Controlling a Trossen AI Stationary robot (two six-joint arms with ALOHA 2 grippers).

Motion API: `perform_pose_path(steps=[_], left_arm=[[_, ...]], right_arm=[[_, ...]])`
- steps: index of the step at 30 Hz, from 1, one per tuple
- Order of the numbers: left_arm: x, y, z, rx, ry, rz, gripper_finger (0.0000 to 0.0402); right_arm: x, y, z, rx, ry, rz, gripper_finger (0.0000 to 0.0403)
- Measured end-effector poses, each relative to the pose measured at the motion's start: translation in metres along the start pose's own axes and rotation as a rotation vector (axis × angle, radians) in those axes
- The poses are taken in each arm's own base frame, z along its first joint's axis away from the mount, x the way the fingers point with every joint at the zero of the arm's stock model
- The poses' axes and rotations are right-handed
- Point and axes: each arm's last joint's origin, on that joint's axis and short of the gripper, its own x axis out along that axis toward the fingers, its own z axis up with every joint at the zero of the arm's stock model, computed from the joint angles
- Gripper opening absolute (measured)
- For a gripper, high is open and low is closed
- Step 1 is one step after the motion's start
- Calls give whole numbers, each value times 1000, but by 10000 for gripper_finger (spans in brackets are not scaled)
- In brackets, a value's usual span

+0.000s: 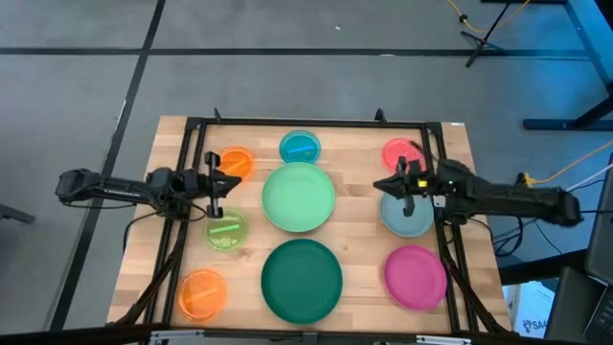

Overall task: Stack plastic plates
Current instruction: Stack the dark green plate on top of the green plate

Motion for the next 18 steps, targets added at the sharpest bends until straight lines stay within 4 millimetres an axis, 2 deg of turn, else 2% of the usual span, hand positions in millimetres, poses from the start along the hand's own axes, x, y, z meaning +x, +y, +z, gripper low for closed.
perform_pose_path(steps=[6, 9, 13, 18], left_arm=[[2, -5, -4, -3, 10, -131, 14], [2, -4, -4, -8, 14, -120, 14], [2, -3, -4, -47, 22, -59, 14], [2, -2, -4, -41, 27, -24, 14]], right_arm=[[45, 32, 19, -90, 87, 65, 5], [66, 48, 23, -117, 147, 99, 5], [91, 65, 21, -147, 233, 142, 5], [116, 71, 7, -151, 306, 150, 5]])
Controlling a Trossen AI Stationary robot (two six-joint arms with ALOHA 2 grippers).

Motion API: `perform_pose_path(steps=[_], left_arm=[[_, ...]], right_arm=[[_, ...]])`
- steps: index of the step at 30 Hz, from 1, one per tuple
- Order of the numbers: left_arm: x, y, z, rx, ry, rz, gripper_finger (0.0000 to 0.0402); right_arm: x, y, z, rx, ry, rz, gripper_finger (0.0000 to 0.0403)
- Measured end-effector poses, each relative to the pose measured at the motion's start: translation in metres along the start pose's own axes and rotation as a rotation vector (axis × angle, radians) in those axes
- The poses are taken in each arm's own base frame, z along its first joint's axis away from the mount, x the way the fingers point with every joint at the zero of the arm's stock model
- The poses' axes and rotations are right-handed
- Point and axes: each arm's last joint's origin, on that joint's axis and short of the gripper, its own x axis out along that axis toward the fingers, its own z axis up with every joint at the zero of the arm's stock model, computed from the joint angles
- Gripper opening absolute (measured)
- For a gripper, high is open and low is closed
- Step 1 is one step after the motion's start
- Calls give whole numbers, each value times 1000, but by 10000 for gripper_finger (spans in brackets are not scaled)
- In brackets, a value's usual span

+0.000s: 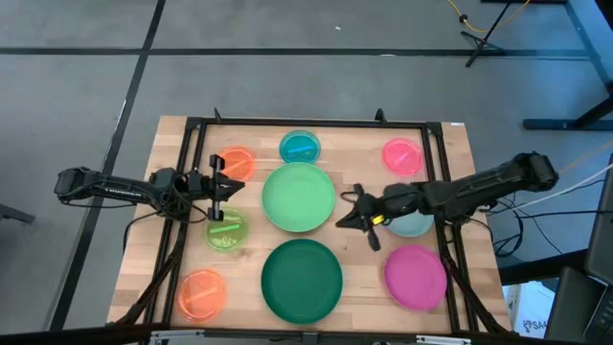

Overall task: Stack plastic plates
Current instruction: Stack the dark green plate on top of the green plate

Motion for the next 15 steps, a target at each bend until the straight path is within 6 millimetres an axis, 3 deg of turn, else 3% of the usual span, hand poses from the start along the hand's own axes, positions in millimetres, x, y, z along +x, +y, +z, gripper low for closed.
perform_pose_path(steps=[8, 15], left_arm=[[0, 3, 0, 18, 13, 106, 14], [0, 3, 1, -8, -4, 108, 14]], right_arm=[[34, -8, -25, 181, 107, -23, 9], [57, -14, -54, 242, 229, -45, 88]])
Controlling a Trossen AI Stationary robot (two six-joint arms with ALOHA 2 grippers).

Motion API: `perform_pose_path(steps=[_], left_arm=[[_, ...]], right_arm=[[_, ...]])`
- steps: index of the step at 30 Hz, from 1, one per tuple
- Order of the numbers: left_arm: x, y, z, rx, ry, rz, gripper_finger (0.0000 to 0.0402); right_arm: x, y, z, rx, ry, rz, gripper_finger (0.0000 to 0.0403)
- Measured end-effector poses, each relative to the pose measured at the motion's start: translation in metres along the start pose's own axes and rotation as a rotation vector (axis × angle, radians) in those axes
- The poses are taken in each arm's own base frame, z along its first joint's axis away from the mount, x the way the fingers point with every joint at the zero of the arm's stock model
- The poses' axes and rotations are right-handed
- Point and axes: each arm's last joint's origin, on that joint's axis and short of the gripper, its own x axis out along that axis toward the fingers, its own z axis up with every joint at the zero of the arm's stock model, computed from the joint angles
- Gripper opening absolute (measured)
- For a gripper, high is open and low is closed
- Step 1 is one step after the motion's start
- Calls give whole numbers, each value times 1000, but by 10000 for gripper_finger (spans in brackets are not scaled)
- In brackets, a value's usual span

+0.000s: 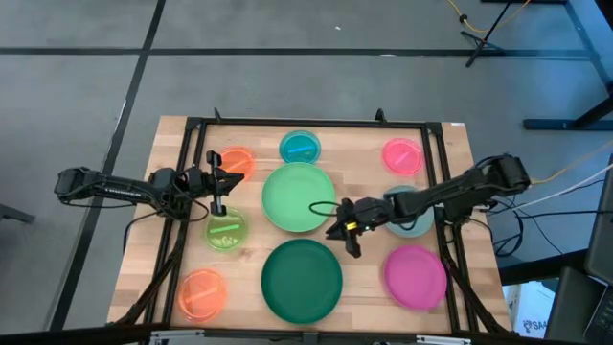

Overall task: Stack plastic plates
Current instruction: Stack the dark green plate on top of the green plate

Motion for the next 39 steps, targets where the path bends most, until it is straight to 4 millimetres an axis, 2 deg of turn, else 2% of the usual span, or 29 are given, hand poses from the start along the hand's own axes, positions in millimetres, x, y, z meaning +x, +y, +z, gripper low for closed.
perform_pose_path(steps=[4, 9, 15, 22, 26, 31, 39], left_arm=[[0, 0, 0, 0, -1, 1, 14], [0, 1, 1, 0, -3, 27, 14], [0, 1, 1, 0, -3, 28, 14], [0, 1, 1, 0, -2, 28, 14], [0, 1, 0, 0, -2, 28, 14], [0, 1, 1, 0, -3, 27, 14], [0, 1, 1, 0, -3, 27, 14]], right_arm=[[12, -5, -8, 11, 29, -11, 138], [23, -7, -12, 33, 11, 0, 166], [35, -11, -19, 96, 22, 3, 162], [46, -6, -31, 89, 39, 3, 159], [48, -1, -34, 78, 32, 4, 159], [47, -6, -38, 82, 57, -74, 159], [47, -6, -40, 101, 74, -84, 159]])
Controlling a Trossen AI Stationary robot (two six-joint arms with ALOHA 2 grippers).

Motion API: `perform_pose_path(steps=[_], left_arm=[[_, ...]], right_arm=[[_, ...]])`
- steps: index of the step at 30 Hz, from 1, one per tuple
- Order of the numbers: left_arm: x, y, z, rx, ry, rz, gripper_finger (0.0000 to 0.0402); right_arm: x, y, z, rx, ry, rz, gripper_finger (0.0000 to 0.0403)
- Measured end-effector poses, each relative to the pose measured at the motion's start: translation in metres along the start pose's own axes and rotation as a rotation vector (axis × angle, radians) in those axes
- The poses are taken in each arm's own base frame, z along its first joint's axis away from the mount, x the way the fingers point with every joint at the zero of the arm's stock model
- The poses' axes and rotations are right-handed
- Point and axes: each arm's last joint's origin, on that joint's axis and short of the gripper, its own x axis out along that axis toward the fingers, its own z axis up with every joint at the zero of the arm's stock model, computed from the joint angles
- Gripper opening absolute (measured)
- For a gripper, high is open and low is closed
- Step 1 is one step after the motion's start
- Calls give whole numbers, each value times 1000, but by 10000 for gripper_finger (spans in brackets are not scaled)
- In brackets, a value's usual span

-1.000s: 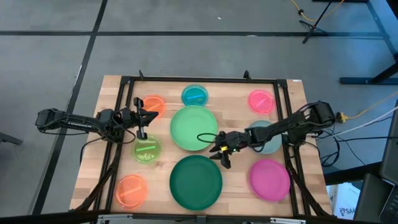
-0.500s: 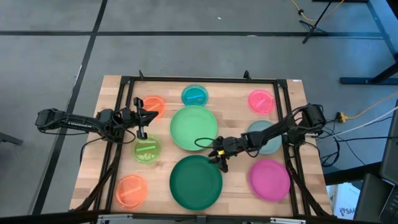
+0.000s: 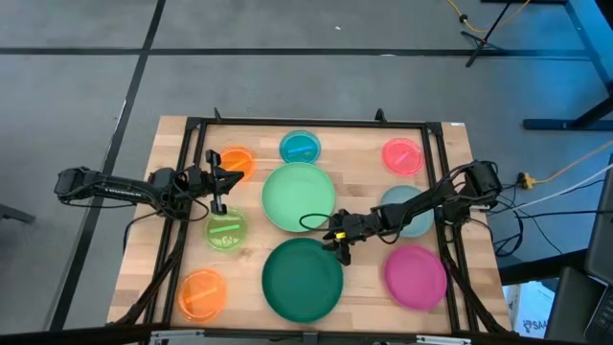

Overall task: Stack plastic plates
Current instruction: Stack the dark green plate on top of the green plate

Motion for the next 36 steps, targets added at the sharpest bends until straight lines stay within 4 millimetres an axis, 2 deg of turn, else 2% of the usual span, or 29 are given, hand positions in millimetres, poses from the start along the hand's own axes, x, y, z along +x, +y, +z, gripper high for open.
perform_pose_path(steps=[6, 9, 20, 36], left_arm=[[0, 0, 0, 0, 0, 0, 14], [0, 0, 0, -1, -3, 0, 14], [0, 1, 3, -16, -35, 5, 14], [0, 1, 4, -17, -40, 5, 14]], right_arm=[[0, -2, -4, 38, 55, -3, 158], [0, -2, -5, 55, 64, -8, 144], [0, -2, -4, 52, 45, -26, 10], [-5, 1, 3, -14, 7, -23, 2]])
